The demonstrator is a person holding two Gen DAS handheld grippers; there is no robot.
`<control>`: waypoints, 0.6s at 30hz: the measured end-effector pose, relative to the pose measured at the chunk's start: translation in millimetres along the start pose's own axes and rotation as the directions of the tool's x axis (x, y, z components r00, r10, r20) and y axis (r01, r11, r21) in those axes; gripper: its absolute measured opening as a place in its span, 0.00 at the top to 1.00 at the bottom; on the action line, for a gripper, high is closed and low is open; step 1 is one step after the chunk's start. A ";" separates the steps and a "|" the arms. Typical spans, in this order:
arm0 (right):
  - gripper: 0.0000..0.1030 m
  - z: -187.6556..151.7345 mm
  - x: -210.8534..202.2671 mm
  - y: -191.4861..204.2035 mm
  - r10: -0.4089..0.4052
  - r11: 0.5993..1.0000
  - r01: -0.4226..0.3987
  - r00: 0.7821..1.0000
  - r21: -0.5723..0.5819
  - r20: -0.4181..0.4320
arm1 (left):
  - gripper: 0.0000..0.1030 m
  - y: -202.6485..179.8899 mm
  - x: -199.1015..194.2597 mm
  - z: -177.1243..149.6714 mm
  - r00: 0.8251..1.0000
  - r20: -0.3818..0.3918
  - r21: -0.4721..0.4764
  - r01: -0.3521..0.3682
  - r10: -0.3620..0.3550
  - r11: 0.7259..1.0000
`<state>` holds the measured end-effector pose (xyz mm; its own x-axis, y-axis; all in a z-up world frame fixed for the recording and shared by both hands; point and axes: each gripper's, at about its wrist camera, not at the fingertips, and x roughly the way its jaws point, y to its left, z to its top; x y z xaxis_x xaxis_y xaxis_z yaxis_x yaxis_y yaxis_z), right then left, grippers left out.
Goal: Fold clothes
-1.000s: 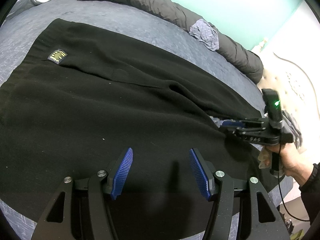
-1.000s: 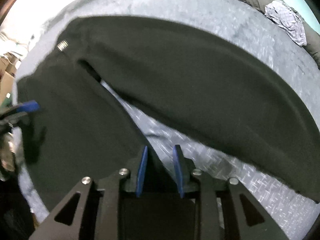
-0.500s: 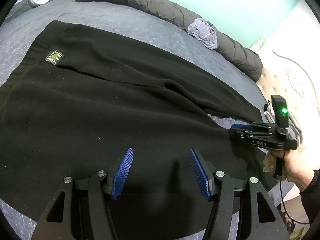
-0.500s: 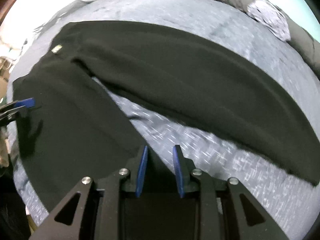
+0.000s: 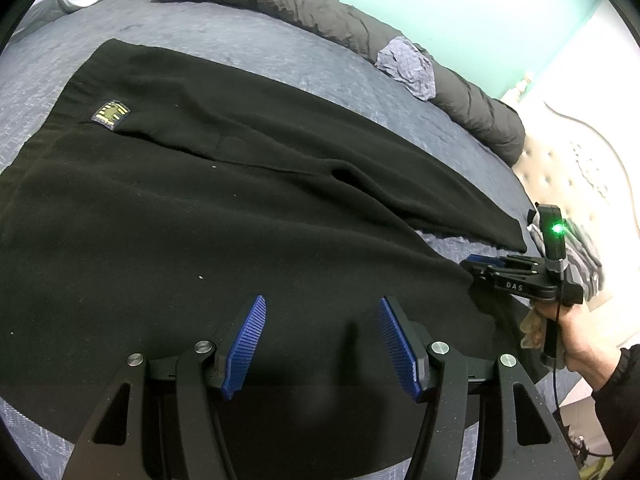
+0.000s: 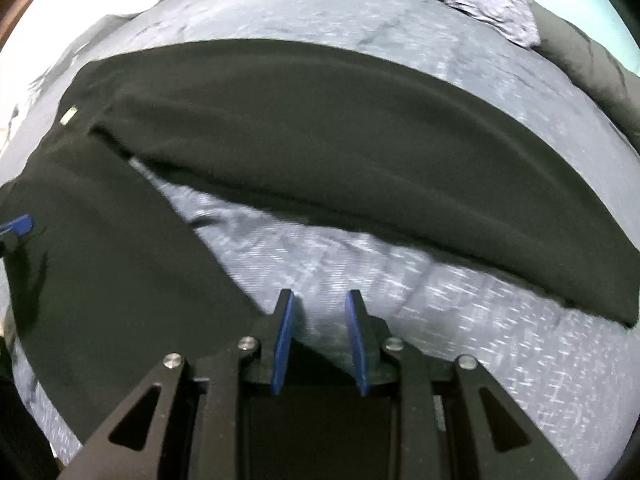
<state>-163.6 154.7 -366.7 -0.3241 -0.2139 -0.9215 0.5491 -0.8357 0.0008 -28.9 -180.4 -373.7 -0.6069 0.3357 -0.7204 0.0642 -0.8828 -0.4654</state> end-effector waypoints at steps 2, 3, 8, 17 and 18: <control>0.75 -4.9 -11.0 -11.0 -0.007 1.000 0.006 1.000 0.026 0.012 | 0.39 0.5 -1.9 0.5 1.000 0.004 -0.015 0.003 -0.003 1.000; 0.75 -8.5 -18.6 -15.9 -0.009 0.999 0.008 1.000 0.034 0.019 | 0.39 -0.1 -3.5 1.4 1.000 0.006 -0.022 0.009 -0.009 1.000; 0.75 -32.2 -59.0 -47.1 -0.024 0.997 0.020 0.999 0.080 0.043 | 0.39 -7.5 -16.0 11.3 0.999 0.024 -0.047 0.031 -0.030 0.998; 0.70 -123.3 -129.9 -133.0 -0.043 0.971 0.032 0.998 0.238 0.038 | 0.39 7.7 -61.6 44.0 0.999 -0.027 -0.072 0.031 -0.033 0.997; 0.68 -132.0 -135.5 -140.7 -0.044 0.966 0.032 0.998 0.256 0.041 | 0.39 14.9 -68.7 44.2 0.999 -0.035 -0.070 0.005 -0.007 0.998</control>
<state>-95.3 368.0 -293.3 -0.3798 -0.1975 -0.9038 0.3231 -0.9437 0.0705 -21.2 -231.1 -308.4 -0.5791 0.3533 -0.7347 0.1165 -0.8561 -0.5035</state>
